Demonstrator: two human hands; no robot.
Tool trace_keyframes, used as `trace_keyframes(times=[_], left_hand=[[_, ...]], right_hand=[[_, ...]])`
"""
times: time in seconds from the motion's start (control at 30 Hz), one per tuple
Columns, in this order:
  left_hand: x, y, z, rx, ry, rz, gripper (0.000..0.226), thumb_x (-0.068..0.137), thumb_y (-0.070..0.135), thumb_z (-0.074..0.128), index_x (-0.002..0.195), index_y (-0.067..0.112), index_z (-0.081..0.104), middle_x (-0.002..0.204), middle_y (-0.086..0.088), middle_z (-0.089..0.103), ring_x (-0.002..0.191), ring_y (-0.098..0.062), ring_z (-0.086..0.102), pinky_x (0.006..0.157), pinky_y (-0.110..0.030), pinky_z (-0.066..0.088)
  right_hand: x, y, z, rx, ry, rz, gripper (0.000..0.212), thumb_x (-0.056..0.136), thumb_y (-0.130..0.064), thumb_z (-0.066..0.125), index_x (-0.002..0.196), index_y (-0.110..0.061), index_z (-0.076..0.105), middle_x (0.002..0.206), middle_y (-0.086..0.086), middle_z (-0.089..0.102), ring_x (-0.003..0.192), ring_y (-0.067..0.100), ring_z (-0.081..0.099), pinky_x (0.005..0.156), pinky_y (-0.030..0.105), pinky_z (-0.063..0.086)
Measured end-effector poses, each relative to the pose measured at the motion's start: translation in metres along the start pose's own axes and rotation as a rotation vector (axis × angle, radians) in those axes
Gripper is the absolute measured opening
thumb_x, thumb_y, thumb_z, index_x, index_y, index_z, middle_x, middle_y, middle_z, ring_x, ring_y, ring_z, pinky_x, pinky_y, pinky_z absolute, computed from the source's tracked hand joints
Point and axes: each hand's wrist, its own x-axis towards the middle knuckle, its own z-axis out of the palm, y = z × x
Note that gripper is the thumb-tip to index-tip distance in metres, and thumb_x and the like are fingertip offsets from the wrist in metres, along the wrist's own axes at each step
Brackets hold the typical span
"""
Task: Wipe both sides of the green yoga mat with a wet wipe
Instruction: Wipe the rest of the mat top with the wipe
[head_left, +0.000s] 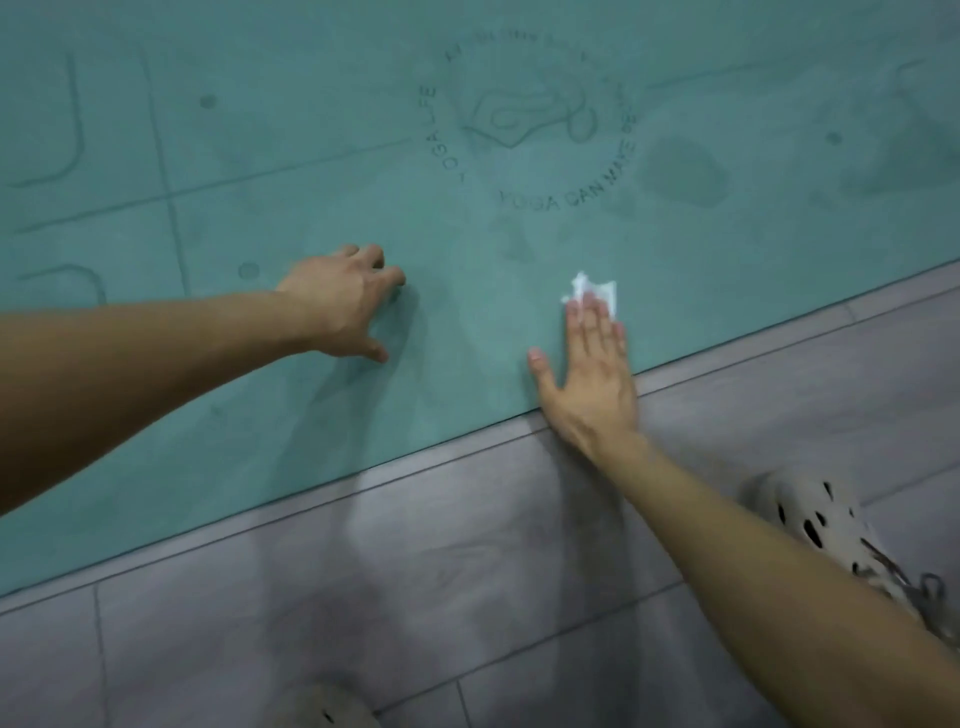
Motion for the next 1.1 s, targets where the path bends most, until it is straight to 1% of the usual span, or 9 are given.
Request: trace_keyframes(times=[0.1,0.2,0.27,0.37,0.43,0.63,0.83,1.0,1.1], left_hand=[[0.021,0.015,-0.004,-0.05,-0.046,-0.062,0.117,0.057,0.071,0.092,0.151,0.028,0.038,0.146,-0.01,0.041,0.131,-0.037,0.049,0.096,-0.052,0.056],[0.036,0.026,-0.009,-0.078,-0.078,-0.107,0.134,0.05,0.065,0.098,0.16,0.029,0.029,0.15,-0.014,0.039,0.134,-0.04,0.043,0.102,-0.05,0.052],[0.04,0.027,-0.01,-0.091,-0.076,-0.142,0.139,0.047,0.066,0.099,0.161,0.034,0.027,0.148,-0.01,0.039,0.134,-0.037,0.041,0.099,-0.048,0.051],[0.038,0.022,-0.004,-0.128,-0.046,-0.177,0.139,0.043,0.069,0.097,0.161,0.043,0.029,0.151,-0.003,0.038,0.135,-0.032,0.04,0.099,-0.048,0.053],[0.037,0.019,0.003,-0.15,-0.022,-0.175,0.137,0.045,0.069,0.097,0.162,0.045,0.028,0.156,0.0,0.036,0.139,-0.031,0.038,0.101,-0.048,0.052],[0.029,0.017,0.015,-0.213,0.012,-0.341,0.151,0.041,0.068,0.098,0.165,0.032,0.02,0.17,-0.01,0.021,0.152,-0.035,0.028,0.116,-0.055,0.042],[0.035,0.021,0.004,-0.245,-0.142,-0.449,0.164,0.04,0.072,0.096,0.169,0.031,0.005,0.175,-0.012,0.006,0.16,-0.034,0.015,0.124,-0.051,0.032],[0.041,0.033,-0.009,-0.177,-0.233,-0.479,0.163,0.049,0.068,0.096,0.169,0.023,-0.005,0.176,-0.016,-0.002,0.162,-0.033,0.008,0.127,-0.044,0.023],[0.046,0.041,-0.016,-0.178,-0.277,-0.512,0.163,0.053,0.059,0.099,0.169,0.019,-0.008,0.176,-0.016,-0.005,0.162,-0.036,0.007,0.127,-0.046,0.023]], right_hand=[[-0.053,-0.057,0.022,0.049,-0.14,-0.571,0.083,0.106,-0.063,0.04,0.169,-0.015,0.014,0.177,0.004,0.005,0.163,0.017,-0.003,0.131,0.046,0.013],[-0.019,-0.025,0.01,-0.002,-0.127,-0.847,0.075,0.108,-0.06,0.035,0.168,-0.02,0.017,0.176,-0.002,0.01,0.163,0.014,0.002,0.131,0.045,0.013],[0.034,0.013,-0.002,-0.042,-0.103,-0.68,0.072,0.109,-0.059,0.028,0.169,-0.023,0.012,0.176,-0.008,0.004,0.162,0.011,-0.002,0.131,0.046,0.013],[0.109,0.049,-0.017,-0.033,-0.065,-0.196,0.081,0.103,-0.068,0.015,0.169,-0.023,0.01,0.177,-0.006,-0.001,0.162,0.01,-0.007,0.132,0.045,0.006],[0.112,0.025,-0.011,-0.001,-0.036,-0.101,0.089,0.1,-0.073,0.017,0.169,-0.017,0.01,0.177,0.001,-0.001,0.162,0.014,-0.007,0.132,0.044,0.004],[0.079,-0.009,-0.01,-0.087,-0.245,-1.137,0.079,0.107,-0.068,0.023,0.169,-0.022,0.007,0.177,-0.001,0.004,0.162,0.012,-0.004,0.133,0.041,0.002],[0.21,0.031,-0.03,-0.048,-0.137,-0.446,0.086,0.102,-0.074,0.013,0.169,-0.021,0.003,0.177,-0.005,-0.001,0.161,0.009,-0.007,0.132,0.042,-0.001],[0.096,0.001,-0.005,-0.029,-0.271,-1.142,0.086,0.105,-0.072,0.022,0.169,-0.017,0.008,0.176,0.0,0.005,0.163,0.014,-0.003,0.132,0.042,0.005],[0.148,0.014,-0.014,-0.068,-0.203,-1.076,0.075,0.107,-0.065,0.014,0.169,-0.023,0.01,0.176,-0.003,0.008,0.162,0.012,0.0,0.132,0.043,0.003]])
